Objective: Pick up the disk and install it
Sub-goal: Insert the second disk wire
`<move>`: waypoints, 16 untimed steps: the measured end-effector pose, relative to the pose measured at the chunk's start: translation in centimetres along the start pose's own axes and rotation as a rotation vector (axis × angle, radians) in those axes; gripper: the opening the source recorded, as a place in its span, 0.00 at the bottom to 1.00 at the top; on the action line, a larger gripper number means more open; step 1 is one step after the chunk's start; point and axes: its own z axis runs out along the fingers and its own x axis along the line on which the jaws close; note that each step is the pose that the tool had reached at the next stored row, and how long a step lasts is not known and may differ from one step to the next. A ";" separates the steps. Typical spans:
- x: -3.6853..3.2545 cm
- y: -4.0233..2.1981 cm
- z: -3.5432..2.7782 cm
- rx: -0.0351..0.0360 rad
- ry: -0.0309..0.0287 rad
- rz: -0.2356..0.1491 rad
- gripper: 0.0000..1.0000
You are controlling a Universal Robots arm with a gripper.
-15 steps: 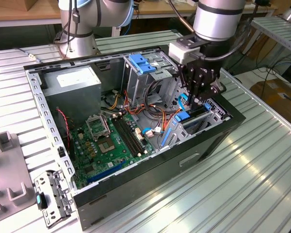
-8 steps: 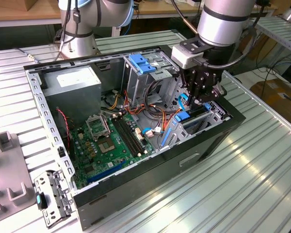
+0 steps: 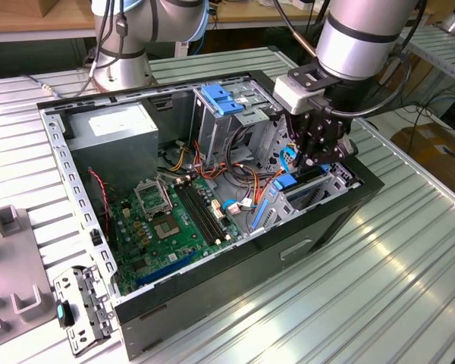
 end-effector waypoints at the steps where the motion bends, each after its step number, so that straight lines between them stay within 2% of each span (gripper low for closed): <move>1: 0.08 0.00 -0.01 -0.0001 0.0001 0.000 0.16; 6: 0.09 -0.14 0.07 -0.0003 -0.0041 0.003 0.16; 9: 0.10 -0.11 0.40 -0.0004 -0.0079 0.003 0.16; 10: 0.11 -0.11 0.54 -0.0002 -0.0147 0.004 0.16; 14: 0.14 -0.21 -0.05 -0.0004 -0.0142 0.004 0.16; 16: 0.14 -0.23 -0.06 -0.0005 -0.0158 0.004 0.16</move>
